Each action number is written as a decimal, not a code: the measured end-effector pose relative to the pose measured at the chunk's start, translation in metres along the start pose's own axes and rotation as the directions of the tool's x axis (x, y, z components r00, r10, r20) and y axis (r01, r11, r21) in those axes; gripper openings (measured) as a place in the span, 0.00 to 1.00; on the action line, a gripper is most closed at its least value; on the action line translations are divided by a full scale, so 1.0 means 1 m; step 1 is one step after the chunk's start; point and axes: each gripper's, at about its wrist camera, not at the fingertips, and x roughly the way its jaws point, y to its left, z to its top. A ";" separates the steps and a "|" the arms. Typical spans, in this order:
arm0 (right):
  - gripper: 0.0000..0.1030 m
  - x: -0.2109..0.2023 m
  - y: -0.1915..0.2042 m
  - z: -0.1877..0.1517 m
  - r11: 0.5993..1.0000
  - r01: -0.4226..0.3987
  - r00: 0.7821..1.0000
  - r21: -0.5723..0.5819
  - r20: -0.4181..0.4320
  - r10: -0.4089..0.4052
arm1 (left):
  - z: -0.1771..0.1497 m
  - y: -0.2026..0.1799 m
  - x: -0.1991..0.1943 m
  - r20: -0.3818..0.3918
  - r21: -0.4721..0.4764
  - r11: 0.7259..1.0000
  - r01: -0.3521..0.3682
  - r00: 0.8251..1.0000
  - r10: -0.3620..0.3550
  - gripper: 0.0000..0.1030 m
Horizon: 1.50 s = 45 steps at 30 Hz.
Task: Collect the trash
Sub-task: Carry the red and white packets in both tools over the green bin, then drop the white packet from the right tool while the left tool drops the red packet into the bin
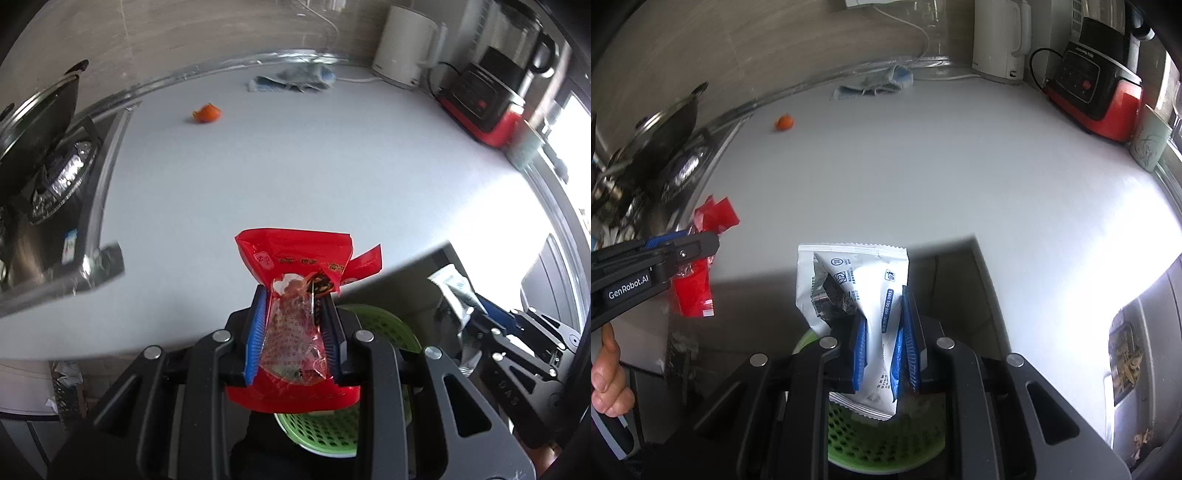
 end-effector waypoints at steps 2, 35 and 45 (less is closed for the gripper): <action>0.18 -0.005 -0.004 -0.012 1.000 -0.006 1.000 -0.002 -0.007 0.006 | -0.011 -0.009 -0.003 -0.007 0.006 1.000 0.007 1.000 -0.007 0.27; 0.50 0.028 -0.004 -0.075 0.996 -0.072 0.989 -0.058 -0.136 0.064 | -0.065 -0.033 -0.014 -0.039 0.001 1.000 -0.031 0.999 0.031 0.30; 0.63 0.022 -0.003 -0.075 0.996 -0.074 0.989 -0.057 -0.131 0.066 | -0.064 -0.036 -0.014 -0.039 -0.003 0.999 -0.033 0.999 0.032 0.30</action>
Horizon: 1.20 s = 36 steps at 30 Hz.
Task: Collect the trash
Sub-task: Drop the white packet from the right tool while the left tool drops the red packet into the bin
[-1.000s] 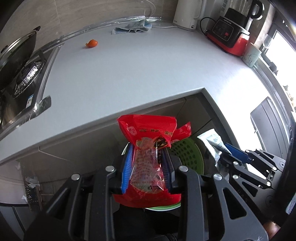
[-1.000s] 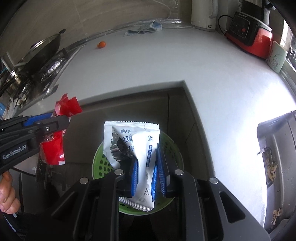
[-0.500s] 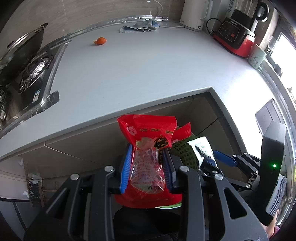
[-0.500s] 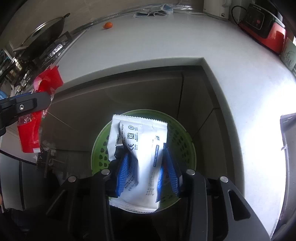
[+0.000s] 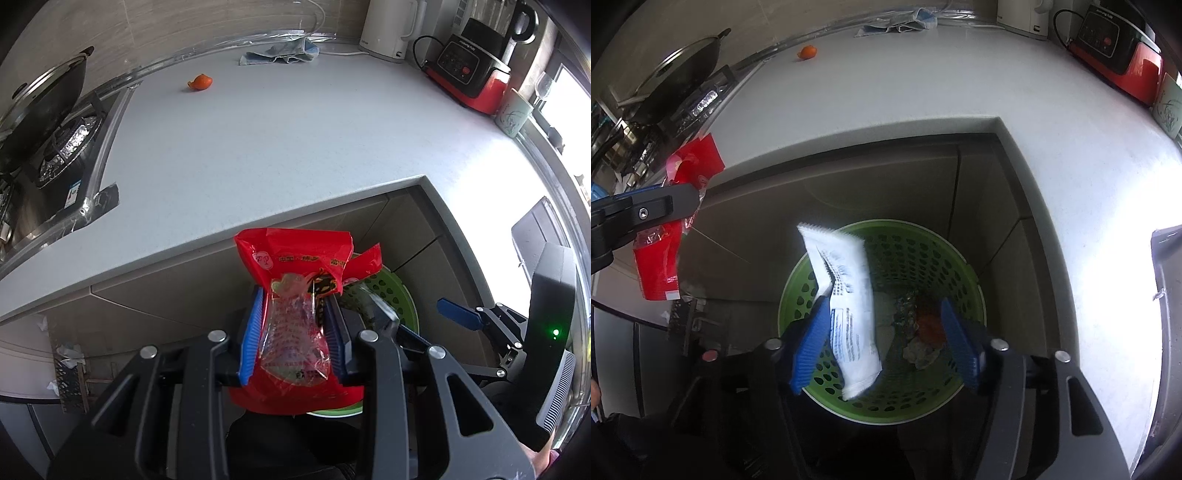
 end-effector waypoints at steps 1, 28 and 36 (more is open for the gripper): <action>0.63 0.000 0.000 0.000 1.000 0.002 1.000 -0.001 0.001 -0.002 | 0.000 0.000 0.000 0.000 0.000 1.000 0.000 1.000 0.000 0.30; 0.83 -0.063 -0.022 -0.006 0.997 0.071 0.991 0.023 0.107 -0.074 | -0.007 -0.018 0.009 -0.029 0.035 0.998 0.052 0.998 -0.051 0.31; 0.85 -0.086 -0.034 -0.007 0.994 0.100 0.983 0.037 0.150 -0.104 | -0.013 -0.035 0.023 -0.055 0.072 0.994 0.083 0.995 -0.079 0.37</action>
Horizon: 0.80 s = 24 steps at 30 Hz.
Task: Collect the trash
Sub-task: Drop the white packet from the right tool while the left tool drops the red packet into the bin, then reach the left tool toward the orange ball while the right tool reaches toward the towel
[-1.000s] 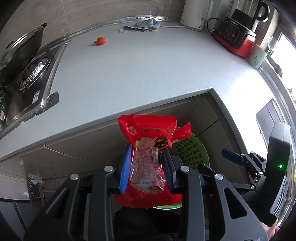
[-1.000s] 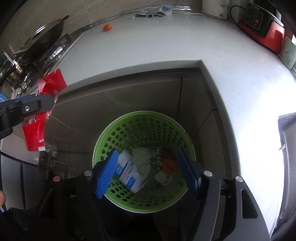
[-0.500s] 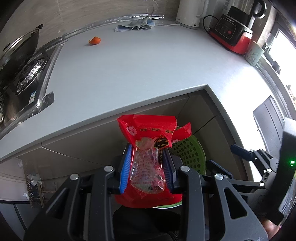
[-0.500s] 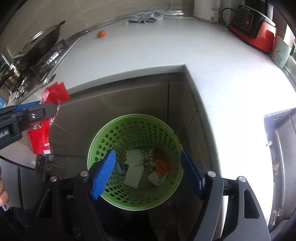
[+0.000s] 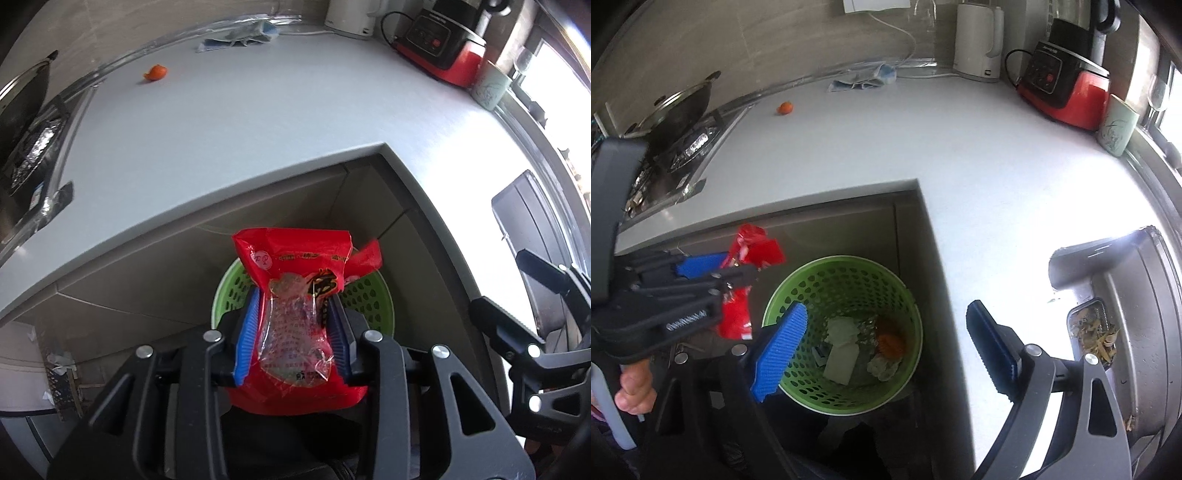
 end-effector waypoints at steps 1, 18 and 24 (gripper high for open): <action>0.85 -0.001 -0.001 0.000 1.000 0.002 1.000 0.003 0.000 -0.002 | 0.000 -0.003 0.002 -0.003 0.005 1.000 0.005 1.000 -0.005 0.38; 0.85 -0.002 -0.016 -0.006 0.999 0.029 1.000 0.046 -0.006 -0.029 | 0.003 -0.021 0.036 -0.072 0.019 0.999 0.042 0.997 -0.041 0.63; 0.85 -0.002 -0.017 -0.005 0.998 0.035 0.999 0.051 -0.007 -0.034 | 0.005 -0.024 0.033 -0.058 0.035 0.998 0.045 0.997 -0.043 0.72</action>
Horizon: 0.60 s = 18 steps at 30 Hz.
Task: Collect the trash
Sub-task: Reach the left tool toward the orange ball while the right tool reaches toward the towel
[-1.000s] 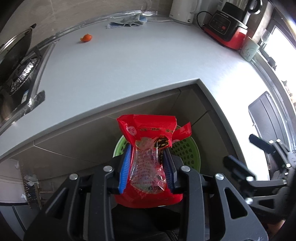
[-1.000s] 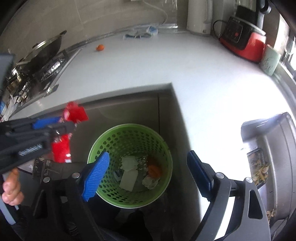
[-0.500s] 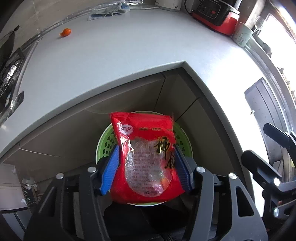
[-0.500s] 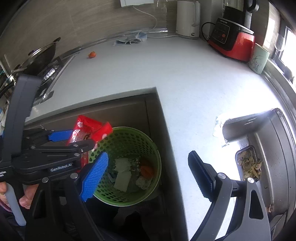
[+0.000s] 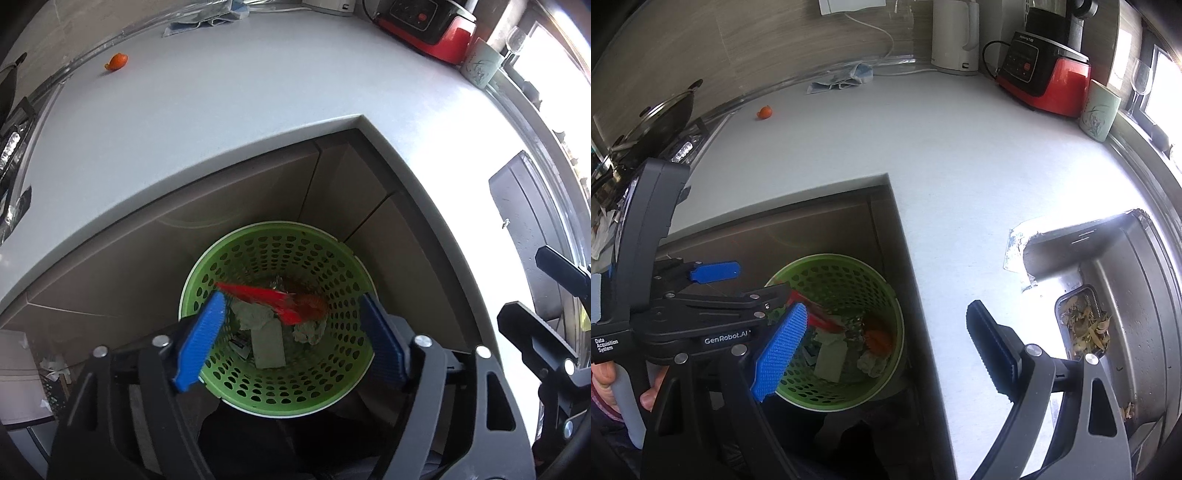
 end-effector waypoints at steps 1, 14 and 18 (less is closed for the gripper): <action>0.85 0.000 0.000 0.000 1.000 -0.001 1.000 0.001 0.000 0.001 | 0.000 -0.001 0.000 0.002 0.001 1.000 -0.001 1.000 0.001 0.73; 0.93 -0.003 -0.001 0.007 1.000 0.001 1.000 0.013 0.015 -0.001 | 0.007 0.010 -0.011 0.018 -0.028 0.999 -0.021 1.000 0.022 0.79; 0.95 -0.004 0.000 0.011 1.000 -0.001 1.000 0.016 0.021 0.001 | 0.010 0.018 -0.022 0.041 -0.044 0.998 -0.039 0.998 0.041 0.83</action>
